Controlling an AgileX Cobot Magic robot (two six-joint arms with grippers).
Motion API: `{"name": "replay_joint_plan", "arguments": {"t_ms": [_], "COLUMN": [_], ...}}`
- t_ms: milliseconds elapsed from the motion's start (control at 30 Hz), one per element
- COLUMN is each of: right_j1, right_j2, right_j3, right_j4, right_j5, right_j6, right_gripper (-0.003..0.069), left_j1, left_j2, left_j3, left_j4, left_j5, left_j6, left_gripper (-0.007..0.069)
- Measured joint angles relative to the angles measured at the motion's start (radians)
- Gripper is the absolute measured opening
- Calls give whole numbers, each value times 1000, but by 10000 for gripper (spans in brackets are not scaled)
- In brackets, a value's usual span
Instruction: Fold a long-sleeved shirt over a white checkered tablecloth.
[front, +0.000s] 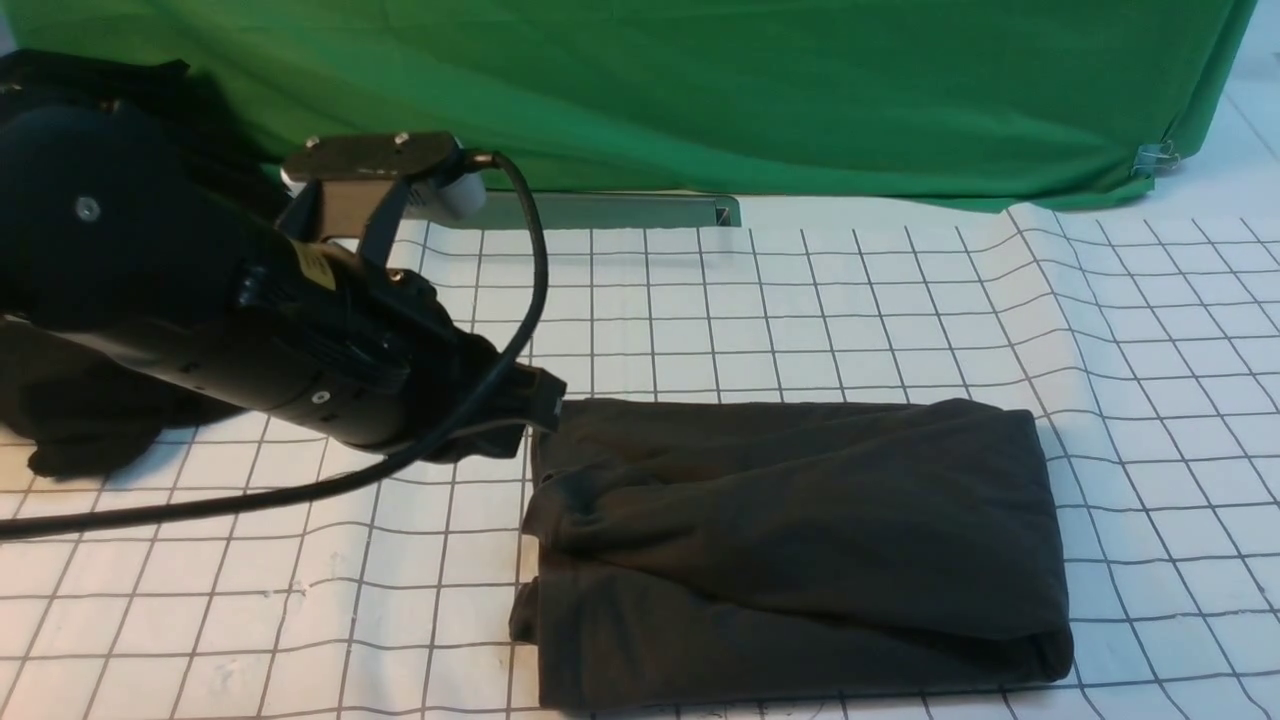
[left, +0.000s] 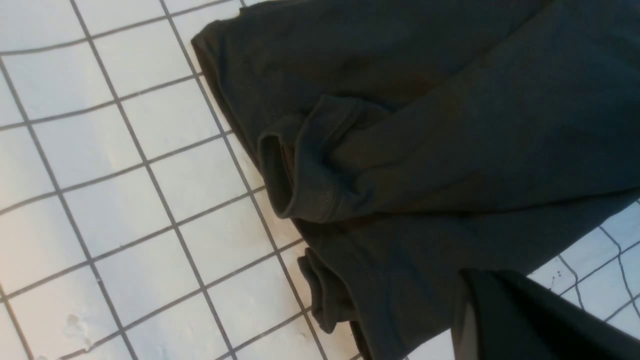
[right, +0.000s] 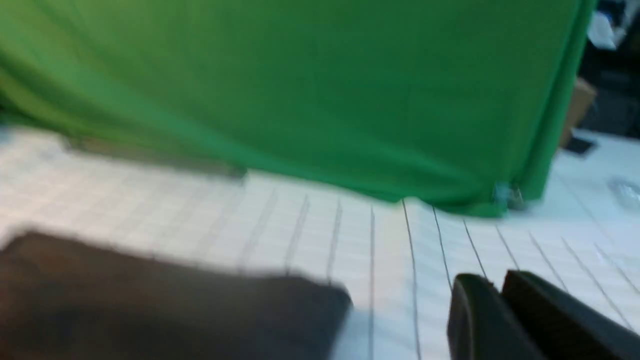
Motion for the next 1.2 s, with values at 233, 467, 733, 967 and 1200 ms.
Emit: {"name": "replay_joint_plan", "arguments": {"t_ms": [233,467,733,967,1200], "right_j1": [-17,-17,-17,-17,-17], "right_j2": [-20,-20,-20,-20,-20], "right_j3": [69,69,69,69,69], "right_j4": [-89,-143,-178,-179,-180], "right_j5": [74,73,72,70,70], "right_j6": [3,19,19,19,141], "right_gripper": [89,104,121,131,142], "left_j1": [0,0,0,0,0], "left_j2": [-6,-91,-226,-374,-455], "left_j3": [0,0,0,0,41], "left_j4": [-4,5,18,53,56], "left_j5": [9,23,121,234,277], "left_j6": [-23,-26,-54,-104,-141], "left_gripper": [14,44,59,71,94]}}
